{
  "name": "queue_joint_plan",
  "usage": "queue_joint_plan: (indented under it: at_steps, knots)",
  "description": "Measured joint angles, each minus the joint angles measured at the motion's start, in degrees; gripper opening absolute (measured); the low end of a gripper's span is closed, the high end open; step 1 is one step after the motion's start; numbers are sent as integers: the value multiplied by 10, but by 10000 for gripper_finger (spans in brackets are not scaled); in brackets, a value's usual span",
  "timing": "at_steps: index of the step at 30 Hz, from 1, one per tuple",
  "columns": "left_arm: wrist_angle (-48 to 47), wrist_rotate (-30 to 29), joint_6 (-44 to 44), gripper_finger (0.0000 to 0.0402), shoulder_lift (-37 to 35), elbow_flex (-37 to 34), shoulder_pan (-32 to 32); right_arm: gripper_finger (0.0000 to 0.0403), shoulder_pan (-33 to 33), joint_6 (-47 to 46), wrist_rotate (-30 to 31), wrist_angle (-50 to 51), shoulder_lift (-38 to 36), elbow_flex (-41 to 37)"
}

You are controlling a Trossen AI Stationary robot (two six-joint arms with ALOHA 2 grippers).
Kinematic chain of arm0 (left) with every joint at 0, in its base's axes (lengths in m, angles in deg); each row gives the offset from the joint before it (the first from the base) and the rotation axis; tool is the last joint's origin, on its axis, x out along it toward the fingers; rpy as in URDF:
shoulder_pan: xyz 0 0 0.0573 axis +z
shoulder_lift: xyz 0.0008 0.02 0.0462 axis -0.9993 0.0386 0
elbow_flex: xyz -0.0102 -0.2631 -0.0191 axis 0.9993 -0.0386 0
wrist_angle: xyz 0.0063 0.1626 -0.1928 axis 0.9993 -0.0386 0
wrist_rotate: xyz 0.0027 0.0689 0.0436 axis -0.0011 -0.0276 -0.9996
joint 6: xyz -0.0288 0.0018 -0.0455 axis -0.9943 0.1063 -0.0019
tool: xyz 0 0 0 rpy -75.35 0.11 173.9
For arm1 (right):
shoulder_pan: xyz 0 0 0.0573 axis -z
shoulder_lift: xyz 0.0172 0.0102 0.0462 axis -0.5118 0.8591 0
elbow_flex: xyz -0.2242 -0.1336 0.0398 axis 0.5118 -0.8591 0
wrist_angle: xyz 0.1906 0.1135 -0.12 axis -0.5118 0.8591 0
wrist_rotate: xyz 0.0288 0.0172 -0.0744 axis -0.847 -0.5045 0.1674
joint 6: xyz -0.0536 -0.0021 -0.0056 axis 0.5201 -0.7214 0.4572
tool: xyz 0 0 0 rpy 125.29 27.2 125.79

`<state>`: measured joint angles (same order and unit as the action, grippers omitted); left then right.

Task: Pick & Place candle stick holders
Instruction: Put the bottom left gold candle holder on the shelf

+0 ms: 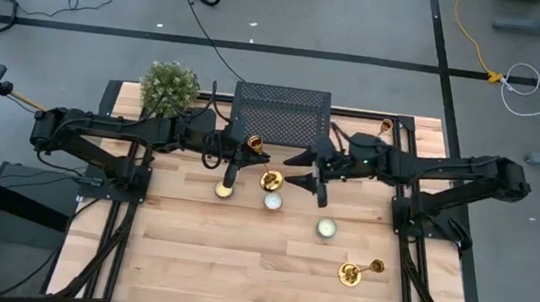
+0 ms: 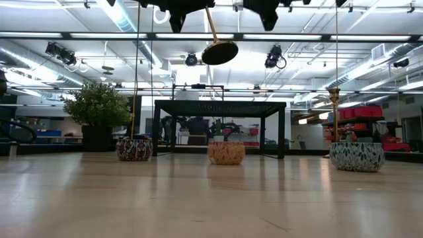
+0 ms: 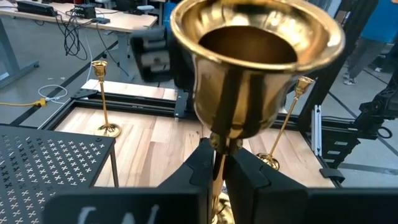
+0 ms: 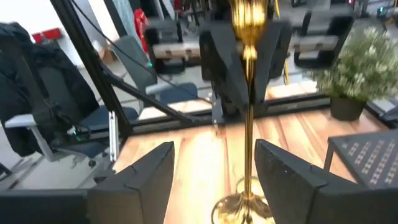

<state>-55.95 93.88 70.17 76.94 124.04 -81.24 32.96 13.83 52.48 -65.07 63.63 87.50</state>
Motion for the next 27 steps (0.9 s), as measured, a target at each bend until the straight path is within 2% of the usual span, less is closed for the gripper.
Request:
queue_joint_plan:
  at_steps: [5,11,16,22,27]
  knots:
    - [0,0,0,28,0,0,0,231,1,6,22,-9,39,0]
    - [1,0,0,23,0,0,0,231,4,6,48,-70,78,0]
    - [1,0,0,32,0,0,0,231,10,-10,49,-102,101,0]
    - [2,0,0,19,0,0,0,231,12,-9,47,-130,116,0]
    - [2,0,1,24,0,0,0,231,12,-4,44,-134,116,0]
